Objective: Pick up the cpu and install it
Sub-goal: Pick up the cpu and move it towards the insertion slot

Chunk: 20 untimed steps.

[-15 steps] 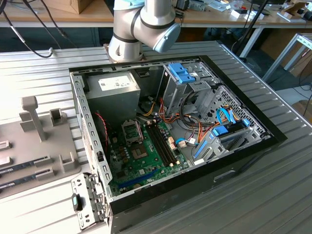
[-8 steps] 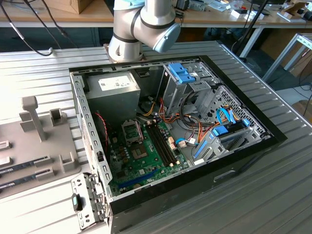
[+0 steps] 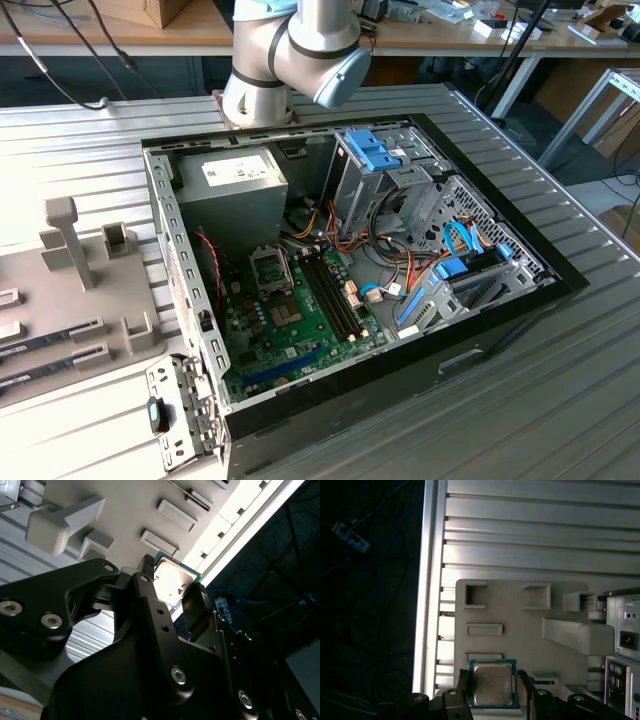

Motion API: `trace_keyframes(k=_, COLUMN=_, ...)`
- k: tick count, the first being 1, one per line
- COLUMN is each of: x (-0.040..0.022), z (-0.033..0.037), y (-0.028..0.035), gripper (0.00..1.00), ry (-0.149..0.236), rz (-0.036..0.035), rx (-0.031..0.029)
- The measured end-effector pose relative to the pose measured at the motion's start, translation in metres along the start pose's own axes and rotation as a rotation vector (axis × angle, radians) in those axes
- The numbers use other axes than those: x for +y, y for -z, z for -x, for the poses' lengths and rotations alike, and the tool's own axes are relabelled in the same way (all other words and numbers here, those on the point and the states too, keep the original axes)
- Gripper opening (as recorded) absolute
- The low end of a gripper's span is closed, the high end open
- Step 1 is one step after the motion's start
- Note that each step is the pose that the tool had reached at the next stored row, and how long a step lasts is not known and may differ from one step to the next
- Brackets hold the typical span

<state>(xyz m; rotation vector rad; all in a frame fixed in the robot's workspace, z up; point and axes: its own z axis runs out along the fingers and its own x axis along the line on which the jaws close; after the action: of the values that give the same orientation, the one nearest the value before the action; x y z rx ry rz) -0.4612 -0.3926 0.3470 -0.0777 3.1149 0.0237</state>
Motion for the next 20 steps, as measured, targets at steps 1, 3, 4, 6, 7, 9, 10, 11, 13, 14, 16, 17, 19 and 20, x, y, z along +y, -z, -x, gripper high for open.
trace_keyframes(k=1, x=0.0, z=0.0, y=0.0018, gripper=0.47, ry=0.0, rz=0.0, rx=0.0)
trace_keyframes(k=3, x=0.0001, z=0.0001, y=0.006, gripper=0.47, ry=0.0, rz=0.0, rx=0.0001)
trace_keyframes(k=4, x=0.0001, z=0.0002, y=0.0071, gripper=0.47, ry=0.0, rz=-0.0001, rx=0.0001)
trace_keyframes(k=6, x=0.0002, z=0.0003, y=0.0113, gripper=0.47, ry=0.0, rz=0.0, rx=0.0)
trace_keyframes(k=7, x=0.0002, z=0.0003, y=0.0136, gripper=0.47, ry=0.0, rz=0.0, rx=0.0)
trace_keyframes(k=9, x=0.0003, z=0.0005, y=0.0177, gripper=0.47, ry=0.0, rz=0.0, rx=0.0)
trace_keyframes(k=10, x=0.0003, z=0.0005, y=0.019, gripper=0.47, ry=0.0, rz=0.0, rx=0.0001)
trace_keyframes(k=11, x=0.0003, z=0.0005, y=0.0203, gripper=0.47, ry=0.0, rz=0.0, rx=0.0)
trace_keyframes(k=13, x=0.0003, z=0.0006, y=0.023, gripper=0.47, ry=0.0, rz=-0.0001, rx=0.0001)
trace_keyframes(k=14, x=0.0004, z=0.0006, y=0.0245, gripper=0.47, ry=0.0, rz=0.0, rx=0.0)
trace_keyframes(k=16, x=0.0004, z=0.0008, y=0.0299, gripper=0.47, ry=0.0, rz=0.0, rx=0.0)
trace_keyframes(k=17, x=0.0005, z=0.0008, y=0.0313, gripper=0.47, ry=0.0, rz=0.0, rx=0.0)
trace_keyframes(k=19, x=0.0005, z=0.0009, y=0.0345, gripper=0.47, ry=0.0, rz=0.0, rx=0.0001)
trace_keyframes(k=20, x=0.0005, z=0.001, y=0.0364, gripper=0.47, ry=0.0, rz=-0.0001, rx=0.0001)
